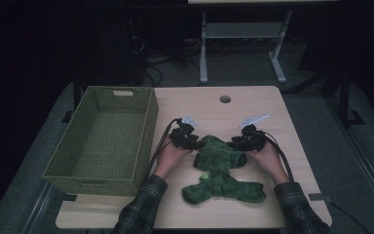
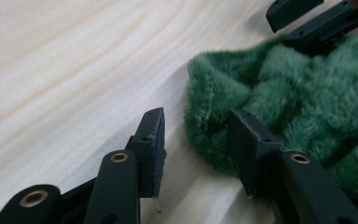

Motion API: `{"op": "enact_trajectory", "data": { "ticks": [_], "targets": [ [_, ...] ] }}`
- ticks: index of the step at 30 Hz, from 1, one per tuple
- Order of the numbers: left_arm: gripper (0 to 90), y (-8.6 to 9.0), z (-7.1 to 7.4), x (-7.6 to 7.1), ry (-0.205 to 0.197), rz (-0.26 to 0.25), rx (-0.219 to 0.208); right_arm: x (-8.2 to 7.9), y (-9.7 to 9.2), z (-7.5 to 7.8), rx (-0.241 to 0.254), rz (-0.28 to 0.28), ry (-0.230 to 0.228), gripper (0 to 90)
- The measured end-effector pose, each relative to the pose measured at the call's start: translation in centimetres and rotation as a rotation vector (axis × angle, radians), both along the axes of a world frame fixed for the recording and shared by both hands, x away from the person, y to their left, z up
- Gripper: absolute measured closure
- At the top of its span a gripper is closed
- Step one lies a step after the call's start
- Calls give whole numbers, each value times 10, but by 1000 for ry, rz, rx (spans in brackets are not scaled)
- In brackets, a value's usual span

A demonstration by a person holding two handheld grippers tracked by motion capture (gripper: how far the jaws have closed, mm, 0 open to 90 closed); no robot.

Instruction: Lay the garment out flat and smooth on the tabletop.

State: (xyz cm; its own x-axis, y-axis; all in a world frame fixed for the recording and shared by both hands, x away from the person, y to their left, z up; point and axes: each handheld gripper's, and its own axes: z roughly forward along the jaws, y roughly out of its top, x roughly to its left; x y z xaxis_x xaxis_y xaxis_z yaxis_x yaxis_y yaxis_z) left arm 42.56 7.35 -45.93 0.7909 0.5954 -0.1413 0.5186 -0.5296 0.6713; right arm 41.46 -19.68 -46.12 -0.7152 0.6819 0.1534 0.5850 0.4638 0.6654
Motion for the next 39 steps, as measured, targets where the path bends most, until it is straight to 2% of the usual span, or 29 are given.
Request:
{"op": "enact_trajectory", "data": {
  "ticks": [2, 3, 5, 9, 12, 14, 17, 23, 27, 29, 32, 34, 39],
  "targets": [
    [591, 0, -4, -1, 3, -18, 34, 0, 1, -3, -19, 13, 3, 646],
    [601, 0, -5, -1, -1, -18, 21, 0, 2, -4, -20, 11, 8, 648],
    [641, 1, -5, -2, 0, -29, 30, -1, 3, -5, -22, 16, 7, 695],
    [812, -1, -5, -2, 14, -59, 27, -1, 4, -5, -29, 25, 9, 836],
    [866, -1, -4, -2, 14, -72, 40, -2, 5, -5, -39, 30, 7, 862],
    [874, -1, 0, -4, -1, -61, 31, -2, 3, -2, -29, 30, 1, 865],
    [876, 3, 12, -5, -41, -41, 0, -4, -2, 6, -16, 12, -39, 865],
    [878, 8, 41, -9, -159, -5, -50, -10, -14, 29, 57, -39, -135, 864],
    [879, 8, 52, -9, -207, 6, -69, -13, -21, 41, 98, -57, -199, 865],
    [879, 8, 54, -9, -226, 16, -78, -12, -24, 46, 110, -60, -204, 864],
    [879, 6, 52, -6, -247, 37, -97, -9, -25, 49, 111, -74, -223, 864],
    [878, 6, 45, -1, -249, 37, -85, -4, -26, 45, 105, -85, -216, 864],
    [878, 5, 20, 9, -194, 44, -55, 4, -23, 23, 87, -94, -179, 861]
  ]
}}
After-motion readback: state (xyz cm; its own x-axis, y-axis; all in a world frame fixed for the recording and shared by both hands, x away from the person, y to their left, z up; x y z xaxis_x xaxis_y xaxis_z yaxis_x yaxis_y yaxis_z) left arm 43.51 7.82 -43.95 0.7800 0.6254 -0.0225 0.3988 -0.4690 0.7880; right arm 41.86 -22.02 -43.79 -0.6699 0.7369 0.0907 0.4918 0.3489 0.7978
